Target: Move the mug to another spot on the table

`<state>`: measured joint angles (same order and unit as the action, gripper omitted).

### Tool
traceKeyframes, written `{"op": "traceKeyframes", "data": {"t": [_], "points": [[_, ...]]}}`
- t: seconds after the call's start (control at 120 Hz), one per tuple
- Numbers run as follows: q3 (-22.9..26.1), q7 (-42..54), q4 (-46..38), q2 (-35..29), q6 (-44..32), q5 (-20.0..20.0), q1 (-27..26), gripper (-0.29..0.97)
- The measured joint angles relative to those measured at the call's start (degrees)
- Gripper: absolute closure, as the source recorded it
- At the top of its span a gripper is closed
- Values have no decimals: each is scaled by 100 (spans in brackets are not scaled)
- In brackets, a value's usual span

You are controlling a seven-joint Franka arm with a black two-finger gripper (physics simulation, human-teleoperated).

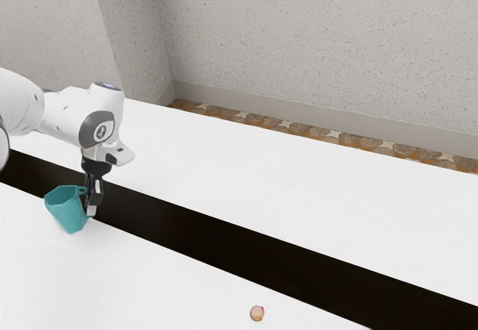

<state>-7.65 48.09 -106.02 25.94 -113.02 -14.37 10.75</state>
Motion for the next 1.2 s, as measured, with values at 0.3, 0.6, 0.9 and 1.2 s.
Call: {"op": "traceKeyframes", "data": {"t": [0.3, 0.6, 0.9, 1.2], "points": [[37, -186, 332, -500, 684, -410, -800, 69], [41, -472, 853, -139, 1104, -794, -1997, 78], [31, -686, 1023, 110, 1203, -755, -2714, 79], [22, -847, 1451, 440, 1226, -631, -3358, 79]]}}
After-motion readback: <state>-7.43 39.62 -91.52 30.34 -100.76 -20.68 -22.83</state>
